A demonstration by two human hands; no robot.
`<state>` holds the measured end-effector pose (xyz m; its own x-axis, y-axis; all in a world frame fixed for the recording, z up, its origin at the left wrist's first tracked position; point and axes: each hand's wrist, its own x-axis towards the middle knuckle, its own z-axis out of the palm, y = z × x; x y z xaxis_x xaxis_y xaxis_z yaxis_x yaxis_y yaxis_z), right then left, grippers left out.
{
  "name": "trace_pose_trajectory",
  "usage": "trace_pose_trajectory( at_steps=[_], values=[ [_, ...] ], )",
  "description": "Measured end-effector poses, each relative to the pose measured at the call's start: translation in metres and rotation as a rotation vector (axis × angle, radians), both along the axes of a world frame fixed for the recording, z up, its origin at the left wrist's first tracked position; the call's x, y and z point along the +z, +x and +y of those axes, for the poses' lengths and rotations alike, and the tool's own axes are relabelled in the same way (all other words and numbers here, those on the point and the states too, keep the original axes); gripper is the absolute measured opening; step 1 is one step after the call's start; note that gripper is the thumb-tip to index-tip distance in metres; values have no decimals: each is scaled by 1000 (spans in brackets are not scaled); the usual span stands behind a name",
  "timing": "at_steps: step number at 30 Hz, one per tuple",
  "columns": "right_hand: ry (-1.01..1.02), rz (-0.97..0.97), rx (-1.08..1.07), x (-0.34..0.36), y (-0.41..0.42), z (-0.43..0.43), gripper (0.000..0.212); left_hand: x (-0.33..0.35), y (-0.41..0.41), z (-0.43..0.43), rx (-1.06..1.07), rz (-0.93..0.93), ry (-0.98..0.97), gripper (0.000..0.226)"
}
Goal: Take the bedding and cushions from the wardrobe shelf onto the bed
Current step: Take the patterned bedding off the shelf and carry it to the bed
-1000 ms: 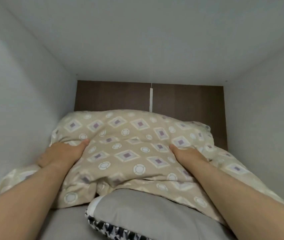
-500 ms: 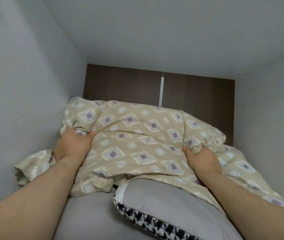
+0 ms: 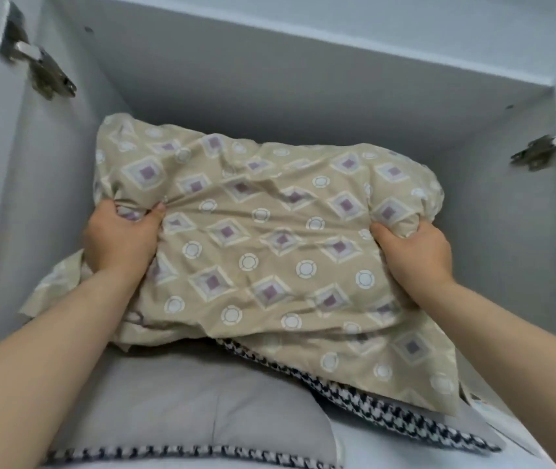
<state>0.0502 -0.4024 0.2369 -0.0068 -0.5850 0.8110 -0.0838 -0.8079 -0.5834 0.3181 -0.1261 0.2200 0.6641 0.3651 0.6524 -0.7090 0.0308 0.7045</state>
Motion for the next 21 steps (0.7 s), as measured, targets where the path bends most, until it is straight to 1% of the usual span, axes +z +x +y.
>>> trace_pose_trajectory(
  at_steps=[3, 6, 9, 13, 16, 21],
  values=[
    [18, -16, 28, -16, -56, 28, 39, -9, -55, 28, 1, -31, -2, 55],
    [55, -6, 35, -41, -105, 53, 44, -29, -106, 54, 16, -35, 19, 53],
    [86, 23, 35, -73, -153, 78, 51, -59, -154, 75, 1, -7, 41, 52],
    [122, 63, 36, -123, -216, 110, 47, -116, -209, 105, -35, 36, 67, 48],
    [143, 106, 17, -160, -252, 134, 50, -158, -239, 124, -63, 70, 94, 45],
    [212, 176, -10, -200, -300, 175, 45, -203, -271, 145, -130, 99, 142, 44]
  ],
)
